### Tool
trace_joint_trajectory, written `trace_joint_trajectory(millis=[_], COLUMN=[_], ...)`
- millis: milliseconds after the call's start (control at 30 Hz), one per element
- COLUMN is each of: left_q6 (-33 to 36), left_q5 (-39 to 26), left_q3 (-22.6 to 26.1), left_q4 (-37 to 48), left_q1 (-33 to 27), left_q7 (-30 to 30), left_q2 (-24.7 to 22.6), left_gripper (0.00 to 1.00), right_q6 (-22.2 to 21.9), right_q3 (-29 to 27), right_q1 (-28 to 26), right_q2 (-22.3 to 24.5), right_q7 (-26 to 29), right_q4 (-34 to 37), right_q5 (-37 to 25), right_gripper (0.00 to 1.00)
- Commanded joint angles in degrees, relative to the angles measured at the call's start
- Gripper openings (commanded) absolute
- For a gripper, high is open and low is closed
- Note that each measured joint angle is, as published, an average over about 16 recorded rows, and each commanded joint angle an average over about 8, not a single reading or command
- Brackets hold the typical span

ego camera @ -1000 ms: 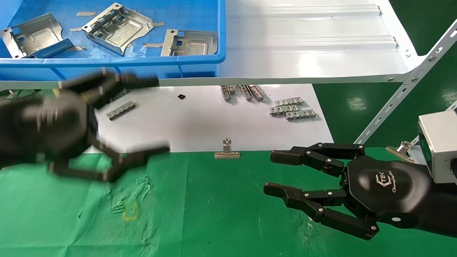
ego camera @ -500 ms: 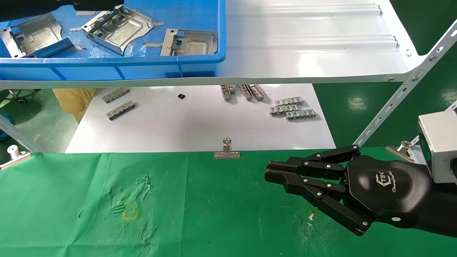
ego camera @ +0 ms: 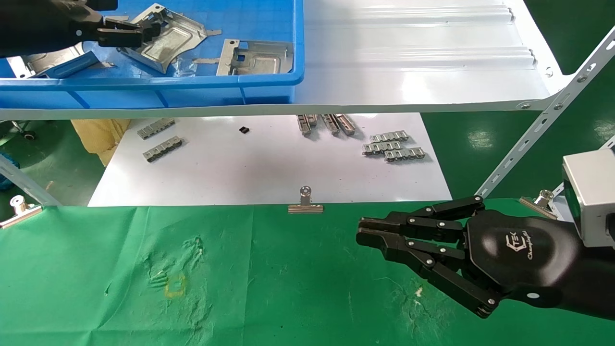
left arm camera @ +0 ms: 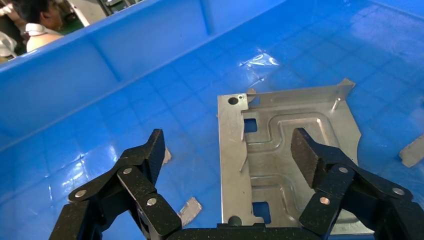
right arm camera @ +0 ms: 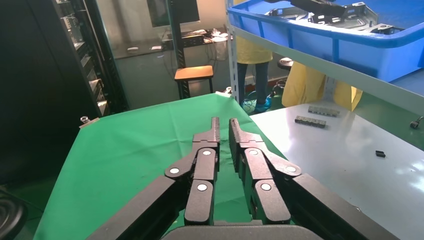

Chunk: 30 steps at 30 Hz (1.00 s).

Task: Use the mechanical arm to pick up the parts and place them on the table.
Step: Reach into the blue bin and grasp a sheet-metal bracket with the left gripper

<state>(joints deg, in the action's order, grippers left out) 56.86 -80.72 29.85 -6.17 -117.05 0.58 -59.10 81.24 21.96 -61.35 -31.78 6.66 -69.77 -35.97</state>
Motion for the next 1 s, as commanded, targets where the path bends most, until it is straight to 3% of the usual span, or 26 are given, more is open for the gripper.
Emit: trace_joint_trajectory(millis=[33,800,1000], left_q6=[-0.5,4.5,9.3], left_q5=[-0.2,1.1,2.9], left_q3=[0.1,-0.7,-2.0], left_q4=[1.4,4.9,3.8], left_q1=[-0.4,-1.2,-2.5], left_q7=[0.3,3.2,4.4], left_q2=[-0.3,1.0,2.3], left_gripper=[0.0,0.0,0.0], right_q6=[0.0,0.0,0.0], right_q3=[0.0,0.0,0.0], right_q1=[0.0,0.0,0.0], right_q2=[0.0,0.0,0.0], right_q7=[0.0,0.0,0.0], right_q4=[0.0,0.0,0.0], right_q5=[0.0,0.0,0.0], right_gripper=[1.0,1.0,1.0])
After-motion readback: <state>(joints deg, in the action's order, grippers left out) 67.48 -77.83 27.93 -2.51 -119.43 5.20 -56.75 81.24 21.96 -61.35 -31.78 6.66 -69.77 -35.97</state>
